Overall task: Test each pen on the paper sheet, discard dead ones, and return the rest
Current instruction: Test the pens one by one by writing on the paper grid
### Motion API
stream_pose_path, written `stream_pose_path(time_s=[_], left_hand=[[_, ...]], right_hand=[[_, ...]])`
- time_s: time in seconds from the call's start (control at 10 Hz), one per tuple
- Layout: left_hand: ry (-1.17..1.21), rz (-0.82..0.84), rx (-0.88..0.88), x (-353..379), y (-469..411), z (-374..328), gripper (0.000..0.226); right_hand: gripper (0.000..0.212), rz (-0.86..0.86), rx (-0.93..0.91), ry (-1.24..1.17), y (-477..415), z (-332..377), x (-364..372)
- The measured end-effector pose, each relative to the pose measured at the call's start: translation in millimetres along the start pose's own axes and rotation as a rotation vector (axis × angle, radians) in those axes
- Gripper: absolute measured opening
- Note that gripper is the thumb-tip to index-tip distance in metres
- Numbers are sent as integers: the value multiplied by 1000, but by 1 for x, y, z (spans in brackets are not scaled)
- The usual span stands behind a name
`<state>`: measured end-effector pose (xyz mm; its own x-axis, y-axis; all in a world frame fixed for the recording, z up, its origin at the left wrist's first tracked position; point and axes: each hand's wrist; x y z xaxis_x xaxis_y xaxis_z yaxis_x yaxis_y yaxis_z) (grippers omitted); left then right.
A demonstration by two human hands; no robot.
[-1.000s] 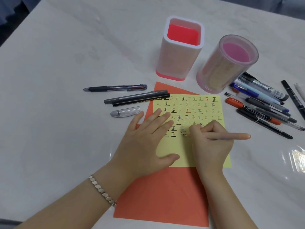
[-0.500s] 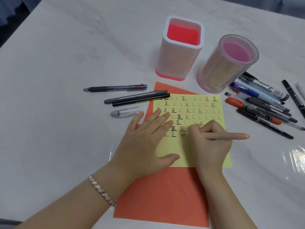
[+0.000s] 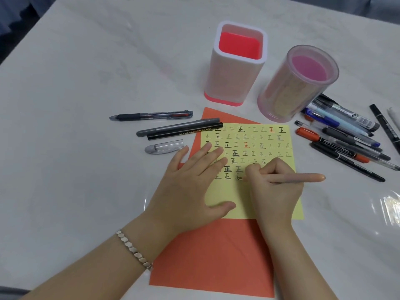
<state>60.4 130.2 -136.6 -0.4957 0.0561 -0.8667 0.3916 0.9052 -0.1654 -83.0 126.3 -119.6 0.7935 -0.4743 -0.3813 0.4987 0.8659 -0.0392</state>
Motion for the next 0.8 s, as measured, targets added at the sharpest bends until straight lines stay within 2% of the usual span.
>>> stream_pose_path(time_s=[0.3,0.5,0.6,0.7,0.8], left_hand=[[-18,1,3,1,0,1,76],[-28,1,16,0,1,1,75],[-30,18,32,-1,1,2,74],[62,-73,65,-4,3,3,51],[24,-209,14,-10,4,6,35]], right_hand=[[36,-81,14,3,1,0,-1],[25,-97,86,-30,-1,3,-5],[26,-42,99,-71,-1,11,-10],[26,45,124,-129,-2,17,-19],[33,93,94,-95,-2,20,-28]])
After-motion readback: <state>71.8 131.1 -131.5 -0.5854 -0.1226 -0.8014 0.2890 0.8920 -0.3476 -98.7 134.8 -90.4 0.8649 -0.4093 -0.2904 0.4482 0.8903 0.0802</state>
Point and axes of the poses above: each hand's wrist, its own y-axis away from the middle knuckle, its own x-axis out of the palm, z = x × y
